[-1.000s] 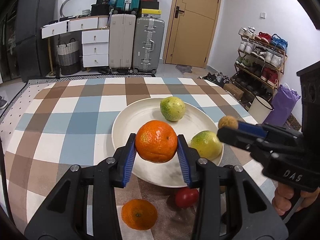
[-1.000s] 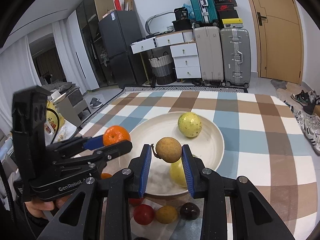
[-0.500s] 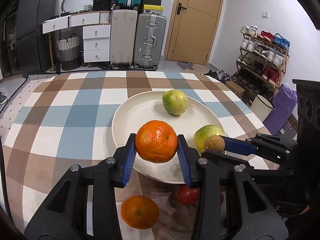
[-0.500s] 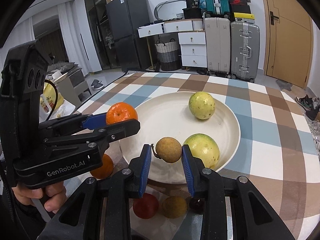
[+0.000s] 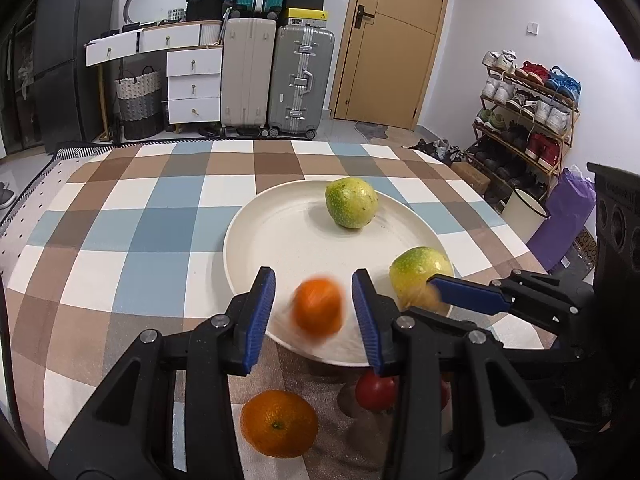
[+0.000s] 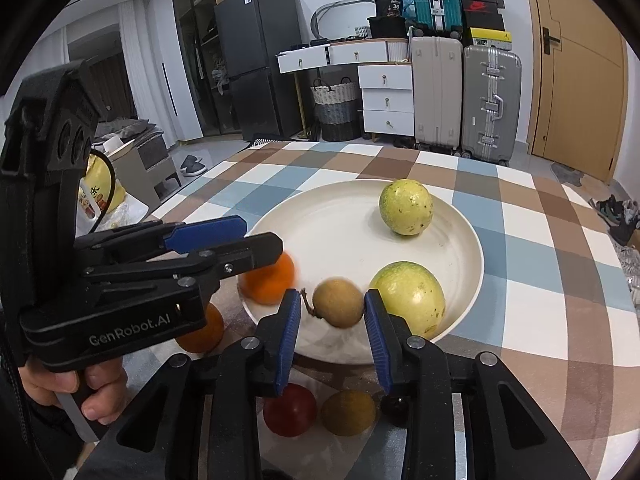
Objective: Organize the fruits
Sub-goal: 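Lower both fruits onto the plate and open both tools, then withdraw both tools from the plate toward the loose fruits on the cloth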
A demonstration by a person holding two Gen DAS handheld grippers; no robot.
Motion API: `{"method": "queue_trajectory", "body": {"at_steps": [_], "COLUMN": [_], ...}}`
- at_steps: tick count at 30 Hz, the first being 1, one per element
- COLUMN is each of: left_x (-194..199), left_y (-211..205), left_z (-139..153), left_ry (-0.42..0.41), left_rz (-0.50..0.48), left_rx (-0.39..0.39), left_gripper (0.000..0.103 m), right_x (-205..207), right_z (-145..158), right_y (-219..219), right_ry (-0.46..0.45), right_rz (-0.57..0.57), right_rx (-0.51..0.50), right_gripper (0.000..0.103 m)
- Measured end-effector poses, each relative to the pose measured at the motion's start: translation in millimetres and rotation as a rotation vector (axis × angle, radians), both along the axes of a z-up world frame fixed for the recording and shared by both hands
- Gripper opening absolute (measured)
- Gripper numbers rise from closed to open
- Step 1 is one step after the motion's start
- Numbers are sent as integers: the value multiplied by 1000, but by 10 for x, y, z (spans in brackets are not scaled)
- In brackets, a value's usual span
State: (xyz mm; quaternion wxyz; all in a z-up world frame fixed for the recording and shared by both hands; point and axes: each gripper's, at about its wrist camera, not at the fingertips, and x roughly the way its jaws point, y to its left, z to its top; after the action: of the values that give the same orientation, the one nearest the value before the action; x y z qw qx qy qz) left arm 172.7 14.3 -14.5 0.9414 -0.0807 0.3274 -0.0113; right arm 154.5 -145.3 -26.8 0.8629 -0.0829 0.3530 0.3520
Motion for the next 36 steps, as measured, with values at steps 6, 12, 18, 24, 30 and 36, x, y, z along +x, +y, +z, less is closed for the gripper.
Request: {"method": "queue_trajectory", "body": {"at_steps": [6,12,18,24,30,36], "left_x": [-41,-114,-194,-262,-301,-414], "left_y": [42,115,135,128,95,72], "left_z": [19,78,150,190,216,245], "left_ry": [4,-7,-24,-39,-43,-49], "left_rz": [16,55,64,62,62,53], "left_rx": [-10,-27,-26,-17,6,7], "left_gripper": [37,76,91,102,102,102], "right_x": [-68,-78,-81,-41,-45,-94], "right_z": [78,151,219,238,253,224], "right_y": [-75,-172,-281,-389,-495,-591], "right_ry": [-36,-60,-80,-86,-73,-34], "right_rz": [-20,-40,-65,-116,-136,-149], "right_rx": [24,52,84,85,98,89], "right_gripper": [51,77,94,102,102,102]}}
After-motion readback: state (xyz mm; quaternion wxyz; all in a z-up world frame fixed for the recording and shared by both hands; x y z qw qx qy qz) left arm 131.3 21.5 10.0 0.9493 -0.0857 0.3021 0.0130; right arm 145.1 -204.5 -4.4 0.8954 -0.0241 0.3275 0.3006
